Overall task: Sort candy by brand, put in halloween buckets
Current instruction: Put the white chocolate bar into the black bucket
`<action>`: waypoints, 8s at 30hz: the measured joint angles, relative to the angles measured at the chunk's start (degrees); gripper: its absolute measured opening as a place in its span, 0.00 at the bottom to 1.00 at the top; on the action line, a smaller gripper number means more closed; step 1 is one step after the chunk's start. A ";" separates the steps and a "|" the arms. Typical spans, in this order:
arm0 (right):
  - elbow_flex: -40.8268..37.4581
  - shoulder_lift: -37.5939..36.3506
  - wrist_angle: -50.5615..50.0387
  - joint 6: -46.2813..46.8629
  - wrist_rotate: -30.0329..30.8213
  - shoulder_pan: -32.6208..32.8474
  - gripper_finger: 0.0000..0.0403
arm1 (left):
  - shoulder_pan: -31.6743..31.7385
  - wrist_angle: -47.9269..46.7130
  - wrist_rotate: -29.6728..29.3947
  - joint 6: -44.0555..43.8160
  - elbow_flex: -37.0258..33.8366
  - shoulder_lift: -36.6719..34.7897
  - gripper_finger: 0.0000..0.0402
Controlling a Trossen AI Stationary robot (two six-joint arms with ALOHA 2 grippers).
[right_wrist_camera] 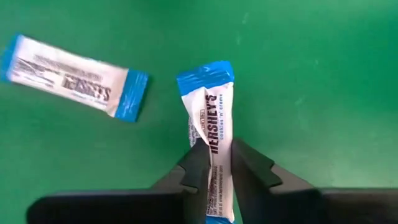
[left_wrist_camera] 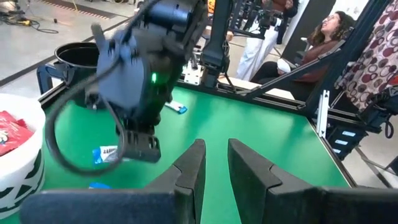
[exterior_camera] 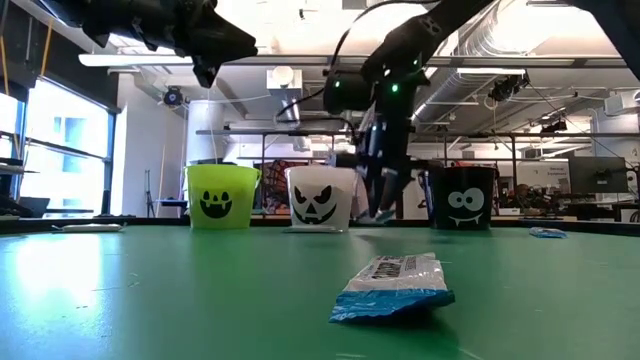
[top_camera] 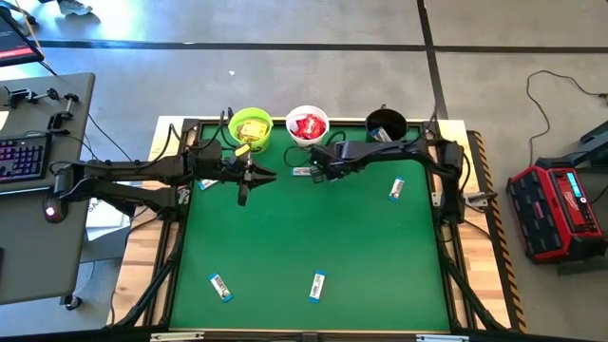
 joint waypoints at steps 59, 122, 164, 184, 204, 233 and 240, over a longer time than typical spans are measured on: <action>-0.02 -9.92 -15.14 -22.77 0.33 -32.65 0.00 | 0.66 -6.06 -3.65 -3.54 0.00 0.02 0.14; 6.43 -30.25 -6.11 -17.70 8.64 10.74 0.00 | 21.69 -67.46 -20.63 9.64 13.85 26.80 0.46; 6.43 -30.23 -6.11 -18.34 9.06 10.93 0.00 | 31.54 -61.45 -14.71 13.05 7.17 30.43 0.22; 6.40 -17.85 22.03 -23.17 8.35 20.75 0.00 | 30.17 -53.85 12.88 1.07 7.28 12.06 0.23; 6.69 -7.67 37.50 -19.91 9.90 17.14 0.34 | 20.33 -14.29 9.48 -31.12 7.32 3.78 0.23; 10.45 -7.76 36.66 -32.22 19.49 15.37 0.35 | 6.28 3.57 -7.45 -32.80 7.37 3.80 0.23; 10.45 -7.76 36.83 -32.43 18.50 15.38 0.07 | 5.70 3.40 -7.92 -32.54 7.37 3.78 0.23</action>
